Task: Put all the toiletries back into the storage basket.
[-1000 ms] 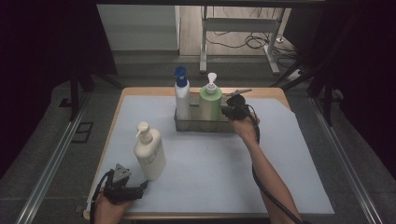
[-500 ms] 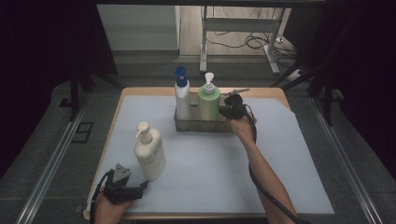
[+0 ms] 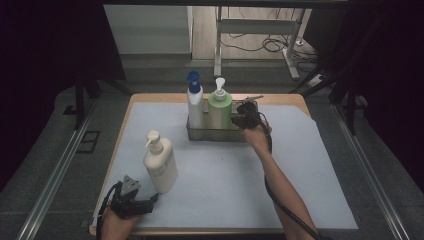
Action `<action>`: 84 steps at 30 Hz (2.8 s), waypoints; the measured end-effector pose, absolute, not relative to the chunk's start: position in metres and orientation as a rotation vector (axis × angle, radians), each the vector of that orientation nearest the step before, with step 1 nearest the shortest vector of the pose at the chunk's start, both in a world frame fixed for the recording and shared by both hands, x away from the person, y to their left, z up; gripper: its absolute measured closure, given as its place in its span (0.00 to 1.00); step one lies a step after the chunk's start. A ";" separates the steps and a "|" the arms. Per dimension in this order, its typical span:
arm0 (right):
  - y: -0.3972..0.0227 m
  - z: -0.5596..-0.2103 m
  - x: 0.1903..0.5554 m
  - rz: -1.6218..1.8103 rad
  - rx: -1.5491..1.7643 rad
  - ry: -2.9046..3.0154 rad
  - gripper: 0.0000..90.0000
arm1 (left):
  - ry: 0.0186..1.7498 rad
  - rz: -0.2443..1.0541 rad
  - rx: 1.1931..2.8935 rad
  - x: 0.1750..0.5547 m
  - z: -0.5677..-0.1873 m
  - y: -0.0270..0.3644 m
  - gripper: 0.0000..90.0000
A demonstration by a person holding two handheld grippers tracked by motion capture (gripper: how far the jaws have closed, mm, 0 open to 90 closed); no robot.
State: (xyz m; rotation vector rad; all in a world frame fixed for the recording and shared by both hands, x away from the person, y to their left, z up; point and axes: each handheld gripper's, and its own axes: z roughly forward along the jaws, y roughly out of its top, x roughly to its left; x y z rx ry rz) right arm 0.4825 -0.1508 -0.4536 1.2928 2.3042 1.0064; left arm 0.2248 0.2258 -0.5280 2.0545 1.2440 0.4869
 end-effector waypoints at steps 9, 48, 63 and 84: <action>-0.143 -0.455 0.481 1.014 1.274 2.323 0.99 | 1.244 0.487 2.054 0.225 -0.528 0.226 0.14; -0.145 -0.440 0.467 1.010 1.188 2.300 0.80 | 1.245 0.488 2.053 0.225 -0.528 0.226 0.14; -0.158 -0.427 0.440 1.083 1.092 2.323 0.43 | 1.243 0.487 2.055 0.225 -0.528 0.226 0.14; -0.188 -0.426 0.387 1.123 0.980 2.409 0.02 | 1.241 0.485 2.057 0.225 -0.528 0.226 0.14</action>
